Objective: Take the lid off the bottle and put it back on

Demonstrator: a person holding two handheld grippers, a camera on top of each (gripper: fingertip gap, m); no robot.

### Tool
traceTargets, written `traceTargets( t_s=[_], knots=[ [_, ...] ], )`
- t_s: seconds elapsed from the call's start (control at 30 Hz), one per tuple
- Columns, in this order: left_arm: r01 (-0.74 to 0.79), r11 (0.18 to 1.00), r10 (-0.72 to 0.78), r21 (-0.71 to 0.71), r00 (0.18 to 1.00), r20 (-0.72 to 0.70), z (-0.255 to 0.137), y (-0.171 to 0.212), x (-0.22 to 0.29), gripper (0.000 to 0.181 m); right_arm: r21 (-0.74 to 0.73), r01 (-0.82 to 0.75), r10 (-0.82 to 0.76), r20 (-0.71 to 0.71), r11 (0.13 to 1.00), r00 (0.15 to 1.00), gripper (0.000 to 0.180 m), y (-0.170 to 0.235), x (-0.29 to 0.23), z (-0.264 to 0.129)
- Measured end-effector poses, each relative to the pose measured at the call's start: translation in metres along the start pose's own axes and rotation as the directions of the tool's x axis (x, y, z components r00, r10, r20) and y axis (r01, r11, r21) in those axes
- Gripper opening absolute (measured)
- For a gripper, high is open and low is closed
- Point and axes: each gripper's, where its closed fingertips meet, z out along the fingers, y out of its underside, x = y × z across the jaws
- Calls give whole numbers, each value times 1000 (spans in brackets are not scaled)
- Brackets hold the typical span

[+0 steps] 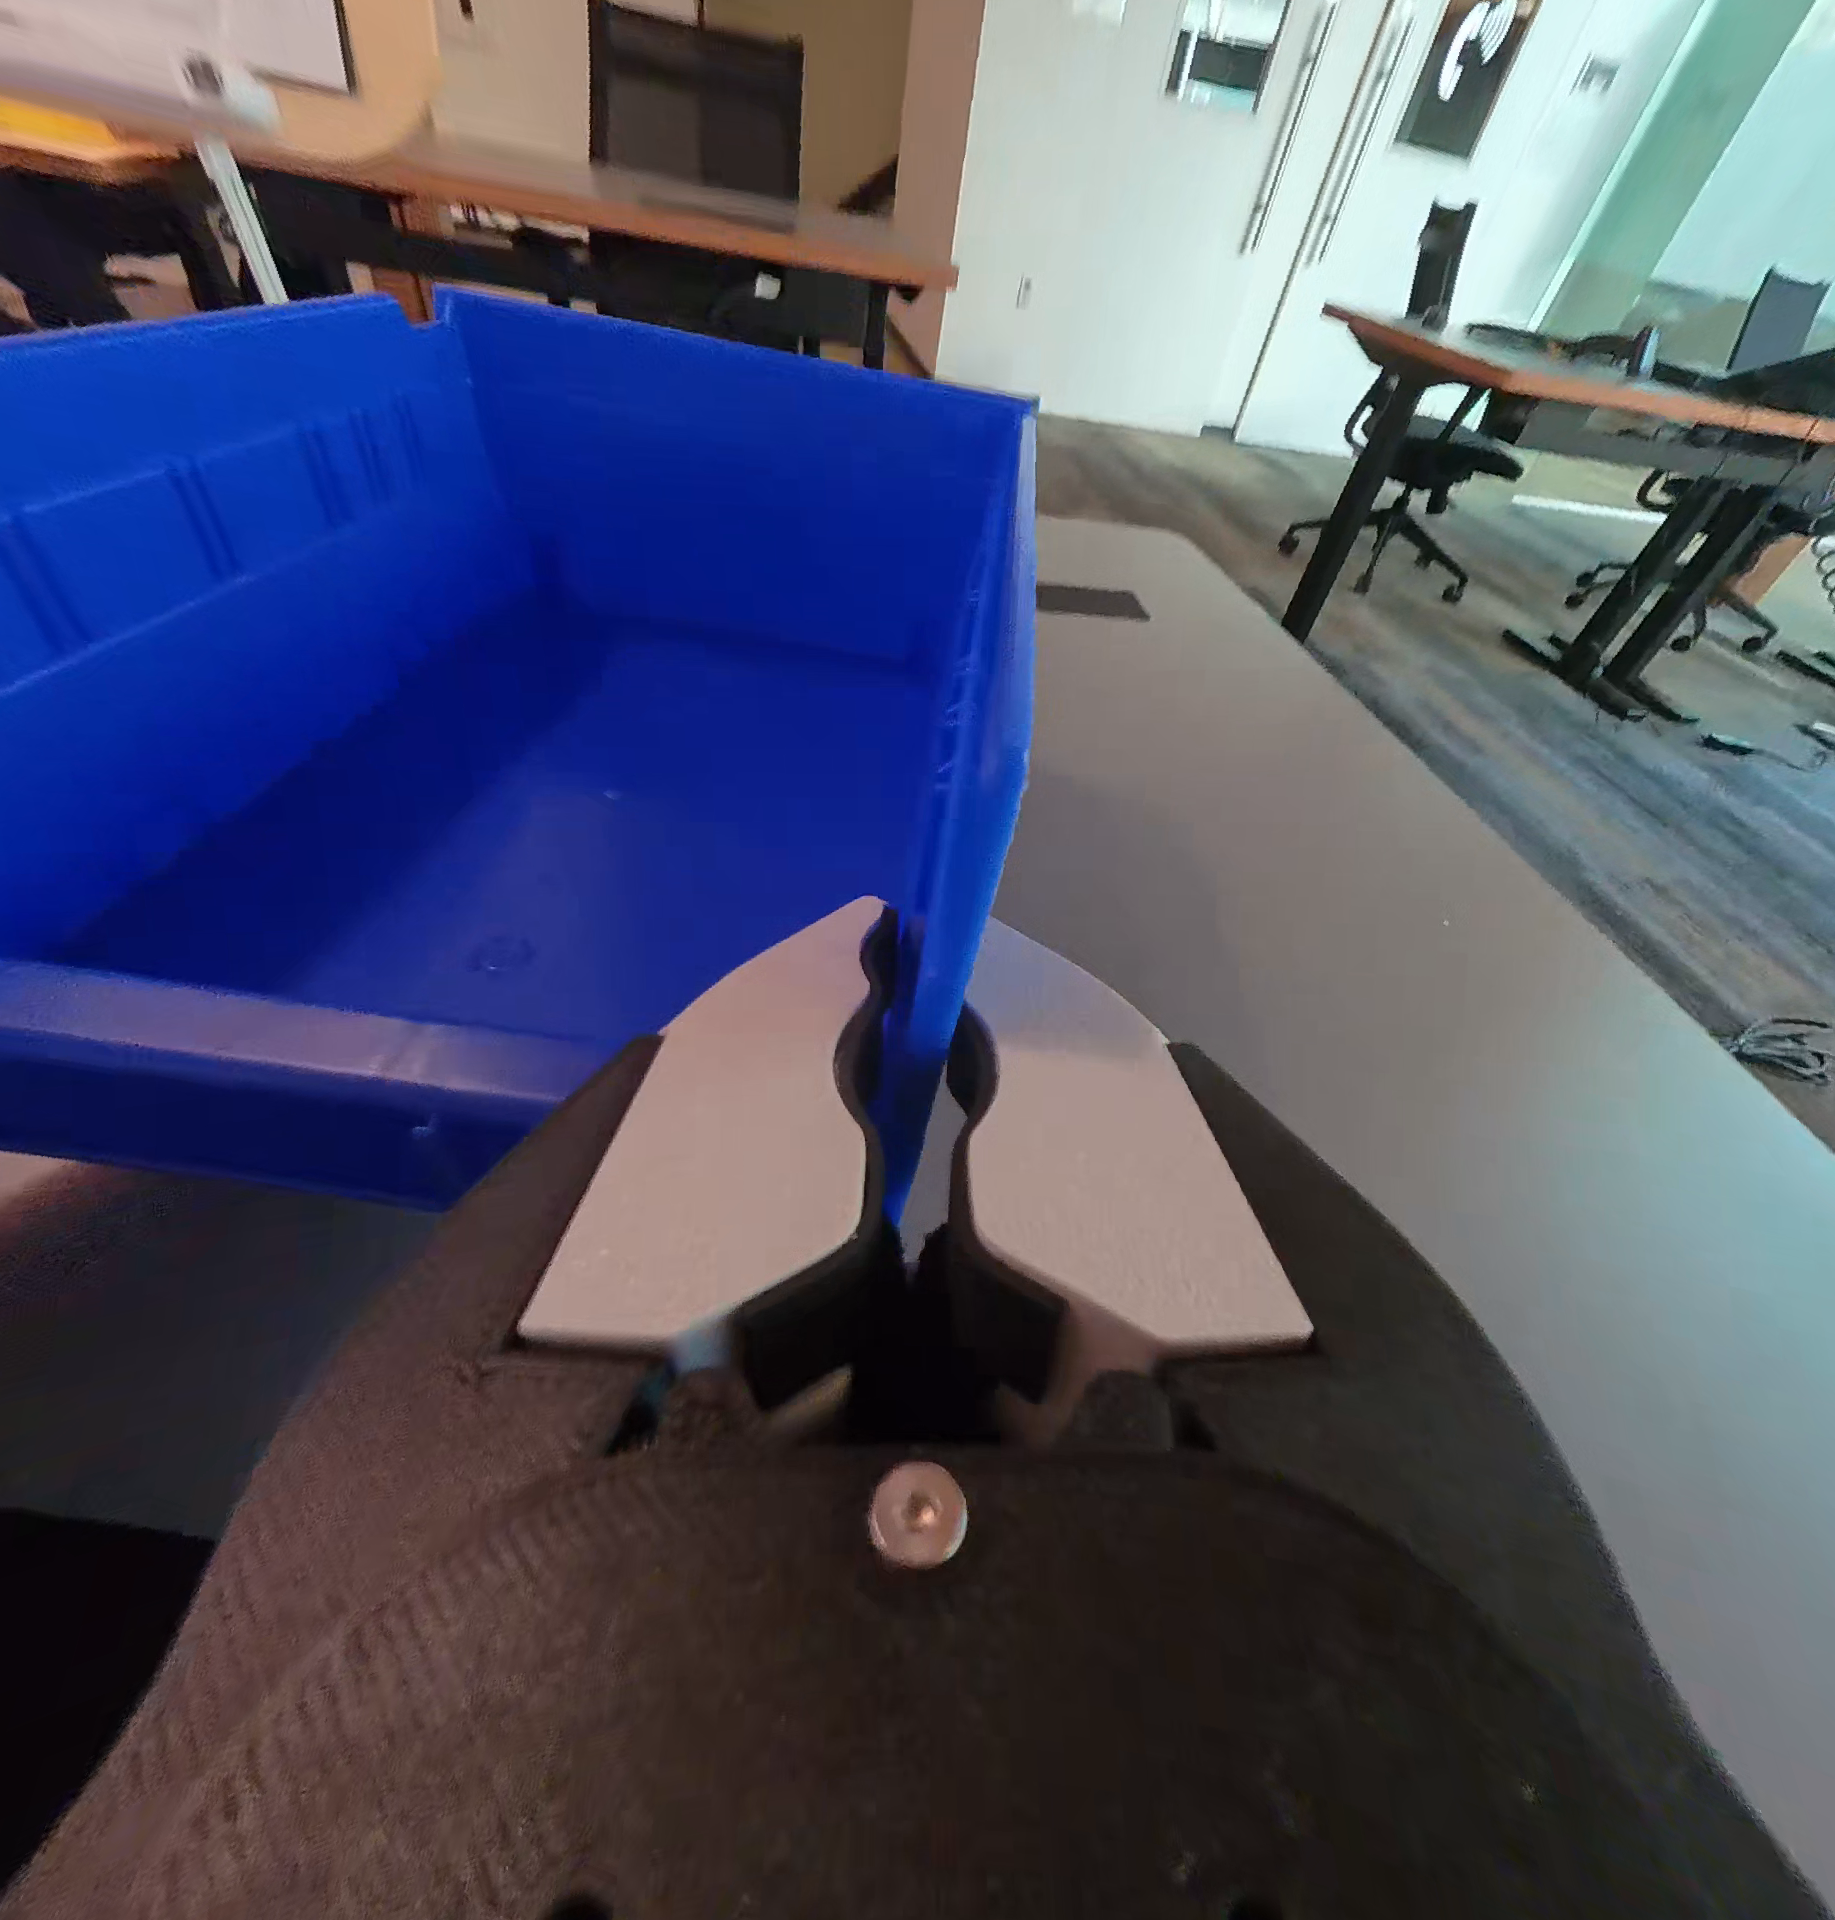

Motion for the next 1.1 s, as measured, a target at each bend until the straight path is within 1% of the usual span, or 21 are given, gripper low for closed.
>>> traceTargets(
  t_s=[0.07, 0.1, 0.17, 0.23, 0.27, 0.37, 0.4, 0.43, 0.47, 0.53, 0.57, 0.6, 0.63, 0.67, 0.73, 0.8, 0.83, 0.93, 1.0, 1.03, 1.1],
  knots=[
    [-12, 999, 10, -48, 999, -39, 2, 10, 3, 35, -43, -6, 7, 4, 999, 1000, 7, 8, 0, 3],
    [-29, 997, 23, -66, 996, -85, 2, 13, 8, 42, -77, -5, 5, 1, 997, 1000, 8, 15, 1, 5],
    [-51, 988, 29, -143, 988, -154, -4, 18, 14, 46, -103, 5, -6, -7, 995, 1000, 8, 23, 5, 8],
    [-90, 973, 46, -211, 978, -206, -16, 21, 17, 36, -105, -42, 40, -21, 994, 999, 16, 25, 11, 8],
    [-111, 971, 58, -210, 969, -240, -26, 18, 20, 35, -105, -75, 74, -15, 992, 997, 22, 25, 13, 8],
    [-208, 974, 165, -93, 924, -346, -67, -6, 29, 32, -25, -149, 150, 24, 989, 988, 29, 16, 18, 3],
    [-255, 966, 219, -49, 903, -370, -83, -13, 30, 33, 12, -160, 160, 22, 987, 987, 34, 11, 23, 0],
    [-306, 952, 274, -26, 883, -381, -96, -18, 27, 35, 58, -155, 154, 21, 986, 988, 44, 5, 26, -2],
    [-362, 932, 327, -20, 863, -386, -109, -19, 21, 39, 105, -131, 129, 20, 986, 991, 52, -2, 28, -6],
    [-453, 891, 410, -38, 836, -365, -128, -19, -1, 48, 204, -29, 28, 9, 979, 1000, 67, -19, 28, -14],
    [-494, 867, 444, -62, 824, -353, -136, -17, -16, 55, 258, 47, -50, 5, 965, 999, 73, -28, 24, -20],
    [-529, 843, 472, -99, 815, -336, -141, -13, -32, 65, 312, 134, -146, 13, 941, 989, 74, -38, 16, -26],
    [-558, 817, 493, -144, 807, -325, -146, -7, -48, 73, 357, 223, -253, 39, 907, 967, 74, -46, 2, -32],
    [-580, 791, 506, -194, 798, -327, -151, 1, -62, 78, 383, 305, -365, 94, 872, 926, 72, -49, -17, -38],
    [-602, 746, 504, -285, 790, -350, -158, 20, -85, 82, 379, 436, -550, 275, 816, 789, 70, -38, -61, -48],
    [-607, 711, 498, -356, 791, -354, -162, 36, -103, 82, 331, 525, -620, 462, 784, 634, 70, -17, -96, -58],
    [-612, 692, 502, -383, 789, -355, -162, 43, -109, 82, 307, 567, -635, 511, 764, 579, 71, -9, -106, -60],
    [-649, 617, 538, -444, 761, -364, -163, 60, -119, 76, 284, 678, -701, 526, 678, 481, 74, 1, -123, -54],
    [-689, 533, 590, -490, 718, -368, -163, 73, -127, 72, 286, 711, -720, 543, 642, 432, 74, 9, -133, -50],
    [-709, 492, 617, -506, 694, -371, -164, 78, -131, 70, 274, 729, -724, 550, 628, 417, 73, 14, -136, -47],
    [-739, 435, 669, -514, 648, -364, -163, 80, -138, 66, 229, 790, -749, 540, 569, 384, 67, 25, -131, -37]
  ],
)
